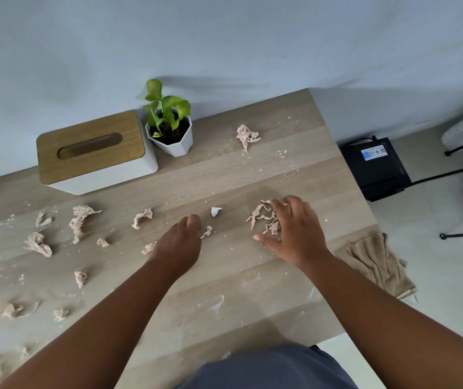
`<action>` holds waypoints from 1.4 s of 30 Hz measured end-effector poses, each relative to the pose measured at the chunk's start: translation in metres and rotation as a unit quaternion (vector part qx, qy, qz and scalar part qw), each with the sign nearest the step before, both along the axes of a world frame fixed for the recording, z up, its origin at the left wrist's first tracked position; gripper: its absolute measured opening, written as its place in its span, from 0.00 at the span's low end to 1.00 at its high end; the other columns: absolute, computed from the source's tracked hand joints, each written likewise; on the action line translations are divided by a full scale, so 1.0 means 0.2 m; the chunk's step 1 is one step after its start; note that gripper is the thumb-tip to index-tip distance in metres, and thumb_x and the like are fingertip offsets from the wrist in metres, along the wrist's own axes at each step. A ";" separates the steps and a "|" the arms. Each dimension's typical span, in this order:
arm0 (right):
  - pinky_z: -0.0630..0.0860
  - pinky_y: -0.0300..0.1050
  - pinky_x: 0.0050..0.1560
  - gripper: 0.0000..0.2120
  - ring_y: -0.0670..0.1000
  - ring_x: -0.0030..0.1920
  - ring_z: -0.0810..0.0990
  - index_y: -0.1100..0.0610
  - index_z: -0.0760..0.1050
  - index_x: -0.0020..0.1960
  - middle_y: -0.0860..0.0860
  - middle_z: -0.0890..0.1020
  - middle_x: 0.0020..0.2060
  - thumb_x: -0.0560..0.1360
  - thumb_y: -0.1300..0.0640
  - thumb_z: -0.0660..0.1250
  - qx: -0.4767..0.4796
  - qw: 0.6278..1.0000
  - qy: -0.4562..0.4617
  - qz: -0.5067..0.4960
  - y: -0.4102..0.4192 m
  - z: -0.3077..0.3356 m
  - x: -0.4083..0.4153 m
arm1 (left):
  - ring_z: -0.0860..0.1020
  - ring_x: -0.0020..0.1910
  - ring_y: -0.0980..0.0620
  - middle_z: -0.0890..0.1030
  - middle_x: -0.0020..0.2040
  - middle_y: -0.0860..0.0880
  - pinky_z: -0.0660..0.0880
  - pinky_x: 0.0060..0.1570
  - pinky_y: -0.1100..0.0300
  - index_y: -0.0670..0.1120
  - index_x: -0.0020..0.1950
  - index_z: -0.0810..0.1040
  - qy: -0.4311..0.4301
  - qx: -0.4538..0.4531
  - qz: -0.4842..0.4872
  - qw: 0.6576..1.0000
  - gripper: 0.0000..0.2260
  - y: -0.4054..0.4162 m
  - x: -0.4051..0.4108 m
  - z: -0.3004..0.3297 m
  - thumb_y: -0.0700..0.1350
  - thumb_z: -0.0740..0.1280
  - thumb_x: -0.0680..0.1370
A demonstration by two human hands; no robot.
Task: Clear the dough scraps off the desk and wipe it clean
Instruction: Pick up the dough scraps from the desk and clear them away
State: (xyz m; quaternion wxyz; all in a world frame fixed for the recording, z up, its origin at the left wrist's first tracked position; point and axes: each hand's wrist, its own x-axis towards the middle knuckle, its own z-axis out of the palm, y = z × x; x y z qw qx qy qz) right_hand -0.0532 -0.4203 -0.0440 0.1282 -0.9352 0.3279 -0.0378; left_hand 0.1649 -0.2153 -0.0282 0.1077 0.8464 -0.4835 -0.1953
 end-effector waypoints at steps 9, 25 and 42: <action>0.75 0.55 0.49 0.25 0.60 0.50 0.76 0.56 0.77 0.65 0.57 0.77 0.54 0.78 0.38 0.66 -0.071 0.996 0.029 0.039 0.04 -0.08 0.07 | 0.82 0.49 0.45 0.81 0.51 0.49 0.80 0.40 0.48 0.47 0.58 0.71 -0.029 0.028 -0.011 0.999 0.15 -0.01 -0.05 -0.02 0.58 0.59 0.84; 0.74 0.49 0.28 0.07 0.60 0.32 0.78 0.59 0.76 0.41 0.55 0.79 0.32 0.74 0.58 0.73 -0.011 0.994 0.027 0.103 0.05 -0.03 0.12 | 0.77 0.43 0.43 0.75 0.44 0.49 0.74 0.40 0.50 0.45 0.60 0.71 0.005 0.107 0.001 0.994 0.09 -0.04 -0.11 0.02 0.46 0.59 0.82; 0.72 0.49 0.41 0.12 0.53 0.40 0.75 0.58 0.72 0.45 0.52 0.77 0.39 0.83 0.52 0.66 0.206 0.976 -0.066 -0.002 0.23 0.11 0.06 | 0.71 0.34 0.45 0.68 0.33 0.52 0.63 0.34 0.55 0.49 0.39 0.64 0.059 0.025 -0.016 0.998 0.09 0.16 -0.14 0.05 0.48 0.60 0.78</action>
